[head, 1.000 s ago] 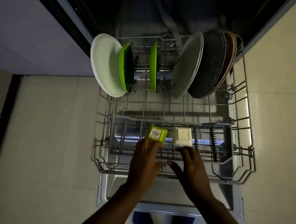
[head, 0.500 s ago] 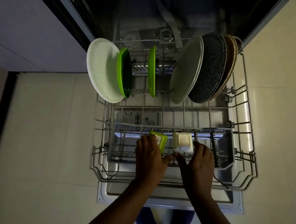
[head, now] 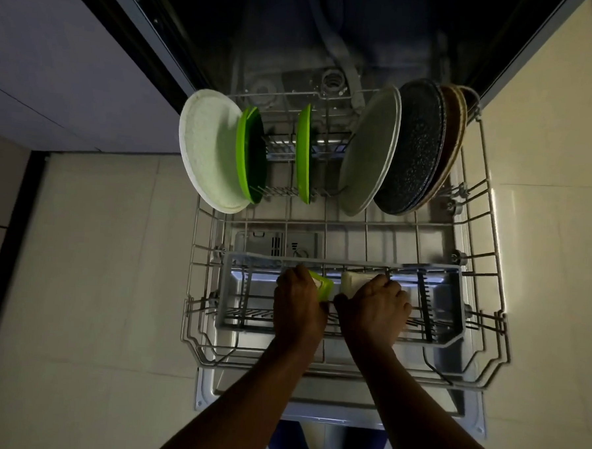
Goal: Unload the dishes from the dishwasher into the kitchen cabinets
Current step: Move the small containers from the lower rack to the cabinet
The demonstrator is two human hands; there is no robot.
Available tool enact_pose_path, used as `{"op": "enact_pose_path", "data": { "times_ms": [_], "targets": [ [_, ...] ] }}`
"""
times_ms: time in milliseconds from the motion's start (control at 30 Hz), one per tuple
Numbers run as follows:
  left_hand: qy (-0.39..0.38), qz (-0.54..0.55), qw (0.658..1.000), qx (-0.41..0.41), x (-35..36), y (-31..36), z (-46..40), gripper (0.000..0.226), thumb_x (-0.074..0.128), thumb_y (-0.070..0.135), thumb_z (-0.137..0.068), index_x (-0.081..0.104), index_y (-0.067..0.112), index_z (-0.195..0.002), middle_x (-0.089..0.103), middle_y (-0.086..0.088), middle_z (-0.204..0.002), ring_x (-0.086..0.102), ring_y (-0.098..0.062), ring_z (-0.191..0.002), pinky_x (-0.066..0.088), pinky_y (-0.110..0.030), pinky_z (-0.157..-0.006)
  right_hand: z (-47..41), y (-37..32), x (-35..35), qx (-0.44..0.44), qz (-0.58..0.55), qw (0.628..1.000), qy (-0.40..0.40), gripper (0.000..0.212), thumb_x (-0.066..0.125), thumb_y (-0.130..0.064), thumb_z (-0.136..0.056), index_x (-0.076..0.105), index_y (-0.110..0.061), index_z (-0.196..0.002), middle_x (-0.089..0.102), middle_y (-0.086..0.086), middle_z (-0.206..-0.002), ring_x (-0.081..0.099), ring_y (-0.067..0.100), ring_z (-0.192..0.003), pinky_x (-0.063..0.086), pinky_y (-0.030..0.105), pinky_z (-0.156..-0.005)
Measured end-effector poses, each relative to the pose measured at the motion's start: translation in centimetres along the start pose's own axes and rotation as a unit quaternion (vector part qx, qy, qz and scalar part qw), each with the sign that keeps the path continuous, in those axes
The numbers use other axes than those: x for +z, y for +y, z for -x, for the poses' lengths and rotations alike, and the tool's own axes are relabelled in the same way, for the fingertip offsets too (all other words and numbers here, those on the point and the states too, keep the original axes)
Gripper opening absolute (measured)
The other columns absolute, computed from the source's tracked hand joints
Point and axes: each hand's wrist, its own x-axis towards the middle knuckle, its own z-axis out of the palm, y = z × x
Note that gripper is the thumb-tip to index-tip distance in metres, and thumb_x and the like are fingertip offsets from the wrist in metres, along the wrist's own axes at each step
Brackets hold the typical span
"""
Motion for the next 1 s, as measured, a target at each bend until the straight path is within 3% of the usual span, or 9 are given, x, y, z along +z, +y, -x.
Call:
{"op": "enact_pose_path", "data": {
  "times_ms": [133, 333, 433, 500, 633, 767, 867, 1000],
  "targets": [
    [0.015, 0.076, 0.997, -0.003, -3.6, -0.1, 0.9, 0.076, 0.078, 0.041, -0.07, 0.042, 0.008, -0.128, 0.045, -0.009, -0.125, 0.05, -0.027, -0.112, 0.05, -0.035, -0.081, 1.2, -0.8, -3.2, 0.027, -0.16, 0.987, -0.012, 0.069, 0.079, -0.038, -0.062, 0.045, -0.005, -0.113, 0.042, 0.013, -0.113, 0.054, 0.033, -0.097, 0.047, 0.035, -0.077],
    [0.08, 0.075, 0.994, -0.016, -13.4, -1.1, 2.5, 0.063, 0.081, 0.033, -0.057, 0.055, 0.012, -0.11, 0.055, -0.007, -0.107, 0.056, -0.029, -0.099, 0.049, -0.035, -0.071, 3.7, -0.4, -12.1, -0.026, -0.14, 0.989, -0.032, 0.08, 0.079, -0.037, -0.066, 0.034, -0.016, -0.13, 0.036, 0.016, -0.129, 0.055, 0.033, -0.105, 0.054, 0.041, -0.08],
    [0.111, 0.065, 0.991, -0.035, -23.4, -1.9, 4.1, 0.06, 0.073, 0.044, -0.063, 0.052, 0.019, -0.113, 0.055, -0.002, -0.108, 0.055, -0.024, -0.102, 0.049, -0.034, -0.076, 6.4, -2.3, -19.9, -0.085, -0.131, 0.985, -0.071, 0.091, 0.074, -0.044, -0.072, 0.023, -0.016, -0.142, 0.034, 0.013, -0.13, 0.05, 0.029, -0.114, 0.05, 0.036, -0.092],
    [0.112, 0.046, 0.992, -0.021, -29.5, -2.5, 4.7, 0.054, 0.066, 0.047, -0.067, 0.049, 0.023, -0.112, 0.052, 0.002, -0.109, 0.055, -0.021, -0.105, 0.048, -0.033, -0.076, 8.1, -4.2, -24.4, -0.112, -0.128, 0.98, -0.1, 0.096, 0.072, -0.049, -0.073, 0.018, -0.013, -0.143, 0.03, 0.014, -0.131, 0.051, 0.029, -0.116, 0.046, 0.032, -0.091],
    [0.155, 0.085, 0.984, 0.016, -45.7, -5.9, 7.0, 0.062, 0.064, 0.05, -0.059, 0.05, 0.024, -0.114, 0.053, 0.001, -0.113, 0.053, -0.023, -0.109, 0.048, -0.033, -0.079, 13.2, -11.9, -35.4, -0.193, -0.116, 0.973, -0.056, 0.089, 0.072, -0.054, -0.07, 0.029, -0.009, -0.134, 0.035, 0.012, -0.125, 0.053, 0.03, -0.114, 0.046, 0.032, -0.092],
    [0.212, 0.135, 0.967, 0.047, -60.6, -11.6, 9.5, 0.079, 0.054, 0.062, -0.04, 0.057, 0.018, -0.106, 0.062, -0.005, -0.104, 0.06, -0.025, -0.097, 0.044, -0.026, -0.073, 19.6, -22.0, -44.2, -0.285, -0.106, 0.953, 0.02, 0.077, 0.072, -0.055, -0.069, 0.04, -0.009, -0.122, 0.041, 0.014, -0.125, 0.056, 0.032, -0.11, 0.047, 0.036, -0.089],
    [0.247, 0.153, 0.955, 0.068, -69.9, -16.6, 12.5, 0.07, 0.057, 0.061, -0.04, 0.058, 0.019, -0.096, 0.062, -0.004, -0.097, 0.058, -0.02, -0.089, 0.036, -0.024, -0.064, 25.9, -29.2, -48.9, -0.329, -0.092, 0.939, 0.044, 0.067, 0.068, -0.051, -0.074, 0.042, -0.009, -0.119, 0.041, 0.012, -0.123, 0.058, 0.031, -0.108, 0.045, 0.033, -0.084],
    [0.298, 0.138, 0.939, 0.103, -81.1, -24.2, 17.4, 0.062, 0.067, 0.054, -0.049, 0.059, 0.025, -0.104, 0.051, 0.002, -0.099, 0.05, -0.015, -0.09, 0.032, -0.021, -0.07, 34.8, -38.0, -53.1, -0.363, -0.114, 0.923, 0.06, 0.067, 0.069, -0.048, -0.074, 0.042, -0.01, -0.123, 0.042, 0.011, -0.123, 0.057, 0.029, -0.108, 0.046, 0.032, -0.086]
  ]
}}
